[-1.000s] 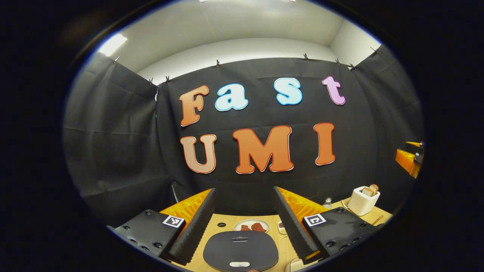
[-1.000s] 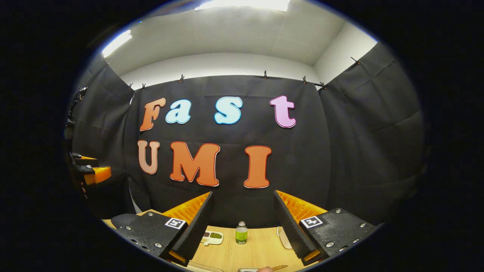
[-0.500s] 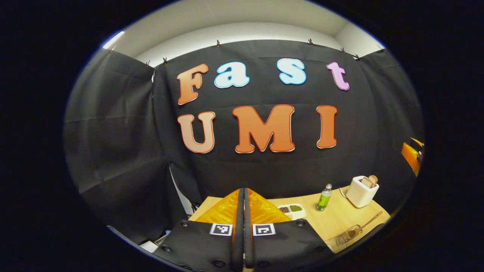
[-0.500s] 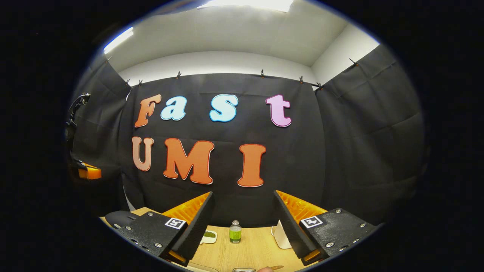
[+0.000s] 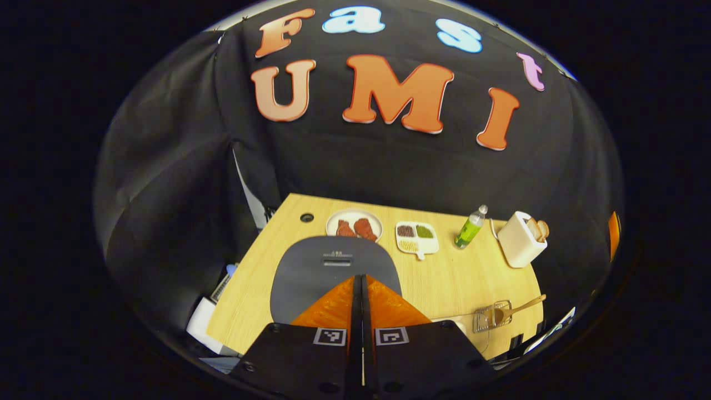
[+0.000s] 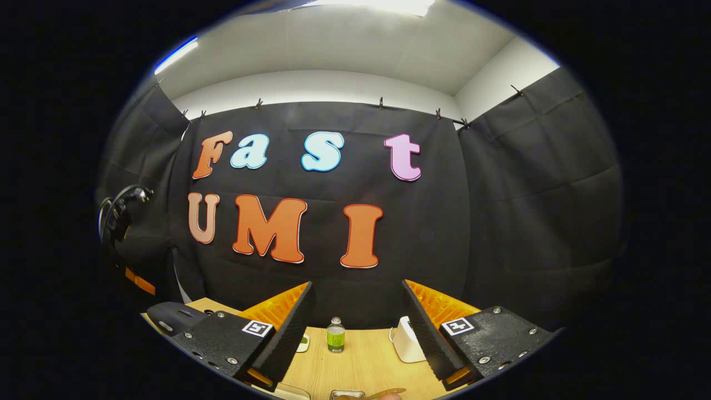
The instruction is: Close the left gripper, press the button to open the rice cooker; take a wooden spoon from the chopstick holder with the right hand, scoop a spoonful of rice and pour it into the rice cooker, then put the wooden spoon back into the chopstick holder.
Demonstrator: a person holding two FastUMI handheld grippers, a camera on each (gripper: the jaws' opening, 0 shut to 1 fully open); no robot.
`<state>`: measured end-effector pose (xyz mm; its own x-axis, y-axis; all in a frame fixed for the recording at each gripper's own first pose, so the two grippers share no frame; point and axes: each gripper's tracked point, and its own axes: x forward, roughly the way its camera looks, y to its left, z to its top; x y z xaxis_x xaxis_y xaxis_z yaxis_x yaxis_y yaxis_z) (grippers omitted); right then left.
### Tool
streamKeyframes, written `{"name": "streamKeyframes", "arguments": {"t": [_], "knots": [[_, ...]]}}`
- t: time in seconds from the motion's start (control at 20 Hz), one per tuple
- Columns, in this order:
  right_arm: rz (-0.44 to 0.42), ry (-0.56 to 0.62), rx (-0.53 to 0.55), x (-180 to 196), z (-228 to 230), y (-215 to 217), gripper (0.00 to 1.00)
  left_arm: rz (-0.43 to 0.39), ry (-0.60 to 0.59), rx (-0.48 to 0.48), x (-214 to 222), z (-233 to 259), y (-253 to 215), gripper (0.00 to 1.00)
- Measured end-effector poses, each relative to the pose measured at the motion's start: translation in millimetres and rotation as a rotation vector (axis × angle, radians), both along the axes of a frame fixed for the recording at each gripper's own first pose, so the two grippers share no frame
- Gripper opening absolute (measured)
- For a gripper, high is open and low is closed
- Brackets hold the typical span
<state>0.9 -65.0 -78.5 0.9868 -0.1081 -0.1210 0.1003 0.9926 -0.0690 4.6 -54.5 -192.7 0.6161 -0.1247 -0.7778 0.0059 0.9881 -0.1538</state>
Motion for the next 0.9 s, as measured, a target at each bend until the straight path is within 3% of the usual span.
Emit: {"name": "streamKeyframes", "arguments": {"t": [0.45, 0.9], "knots": [[-0.027, 0.041, -0.003, -9.8, -12.8, -12.3, 0.95, 0.067, 0.391, -0.091, -36.1, -75.6, 13.5, 0.05], [-0.040, 0.062, -0.016, -11.6, -19.8, -14.4, 0.95, 0.094, 0.474, -0.101, -43.1, -103.6, 8.4, 0.05]]}}
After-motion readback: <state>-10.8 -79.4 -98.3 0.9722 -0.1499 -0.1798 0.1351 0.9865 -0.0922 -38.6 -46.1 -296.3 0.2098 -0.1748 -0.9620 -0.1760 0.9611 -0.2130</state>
